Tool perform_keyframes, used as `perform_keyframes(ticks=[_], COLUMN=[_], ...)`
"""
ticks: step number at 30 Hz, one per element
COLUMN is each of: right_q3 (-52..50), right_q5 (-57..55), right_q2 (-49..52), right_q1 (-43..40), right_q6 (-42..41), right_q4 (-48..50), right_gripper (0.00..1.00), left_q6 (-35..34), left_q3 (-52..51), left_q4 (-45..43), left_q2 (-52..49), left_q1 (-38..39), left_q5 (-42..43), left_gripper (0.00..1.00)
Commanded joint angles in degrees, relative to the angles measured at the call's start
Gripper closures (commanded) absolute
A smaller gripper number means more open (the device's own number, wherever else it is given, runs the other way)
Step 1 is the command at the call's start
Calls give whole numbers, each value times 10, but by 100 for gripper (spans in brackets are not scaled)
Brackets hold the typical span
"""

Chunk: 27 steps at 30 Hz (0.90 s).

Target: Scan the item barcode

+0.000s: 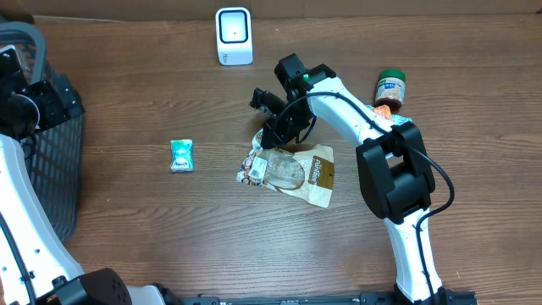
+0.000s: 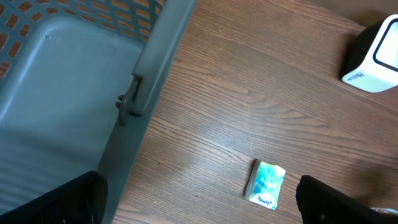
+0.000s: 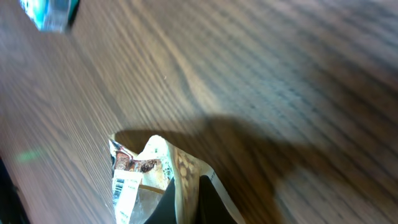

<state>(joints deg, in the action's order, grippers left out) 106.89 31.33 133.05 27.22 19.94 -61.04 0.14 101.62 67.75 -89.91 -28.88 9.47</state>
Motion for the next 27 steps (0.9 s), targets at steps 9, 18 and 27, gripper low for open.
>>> perform_keyframes(ticks=[9,18,27], right_q3=[87,86,86], right_q5=[-135,-135,-132], right_q2=[-2,-2,-2], right_q1=[-7,-7,-36], right_q6=[-525,-538,-214], right_q4=[51,61,-16], right_gripper=[96,57,0], left_q6=[-5,-5,-5], left_q3=[11,11,11], left_q4=[0,0,0], left_q2=[3,3,3], left_q1=[0,0,0], left_q5=[6,6,6], left_gripper=[1,0,0])
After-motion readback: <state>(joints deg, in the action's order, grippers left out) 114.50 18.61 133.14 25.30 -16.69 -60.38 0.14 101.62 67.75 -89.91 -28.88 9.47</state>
